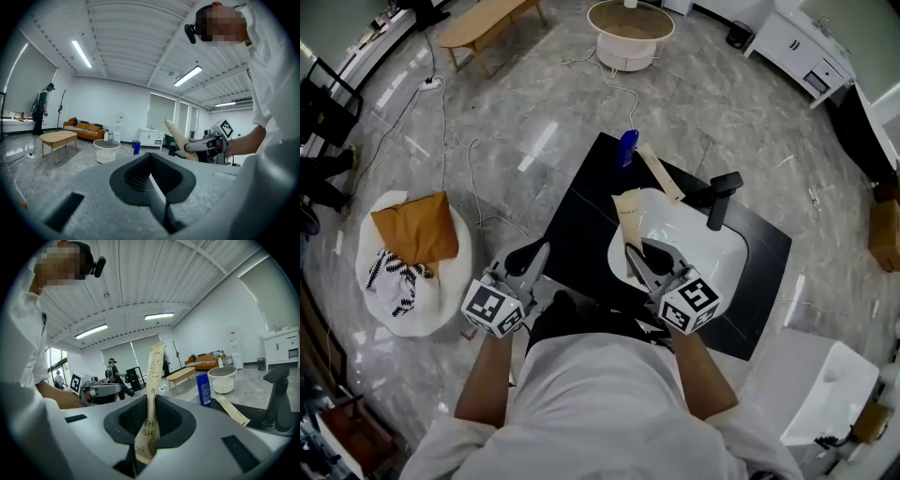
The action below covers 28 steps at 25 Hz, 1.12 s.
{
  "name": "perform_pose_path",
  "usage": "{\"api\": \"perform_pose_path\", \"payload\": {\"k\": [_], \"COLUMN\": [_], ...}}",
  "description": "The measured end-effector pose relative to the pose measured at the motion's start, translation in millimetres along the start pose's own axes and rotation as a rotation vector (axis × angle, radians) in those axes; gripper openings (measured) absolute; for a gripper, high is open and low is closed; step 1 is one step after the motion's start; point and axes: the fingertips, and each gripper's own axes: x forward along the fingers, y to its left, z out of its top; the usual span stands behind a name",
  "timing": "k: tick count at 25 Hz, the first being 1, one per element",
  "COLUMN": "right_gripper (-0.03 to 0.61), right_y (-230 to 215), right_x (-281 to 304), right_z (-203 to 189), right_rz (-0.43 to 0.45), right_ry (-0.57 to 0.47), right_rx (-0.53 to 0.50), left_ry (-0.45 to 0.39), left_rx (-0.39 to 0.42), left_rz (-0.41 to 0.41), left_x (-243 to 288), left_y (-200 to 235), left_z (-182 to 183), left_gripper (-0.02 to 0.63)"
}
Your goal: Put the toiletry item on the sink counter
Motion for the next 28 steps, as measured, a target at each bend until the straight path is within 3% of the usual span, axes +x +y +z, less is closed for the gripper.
{"api": "perform_pose_path", "payload": {"k": [10,21,28], "right_gripper": [0.049,0.049,0.049], "right_y": [-31.6,-52.5,-69.0], "right_x": [48.6,114.1,135.8], "right_z": [-13.3,-47.9,-80.3], "right_rz": [-0.159,-0.273,-0.332], "right_ry": [0.052,0.119,0.177], "right_rx": [0.099,0.251,0.332], "left_ry": [0.082,0.157,0.181], "left_rx": [-0.001,-0.033,-0.058], "left_rz": [-0.162,-0.322,-0.374], "left_x": [43.9,76.2,96.4], "left_y": [59.4,100.0,118.2], "left_z": [-21.7,-54.9,-71.1], "left_gripper": [0.015,0.015,0.015]}}
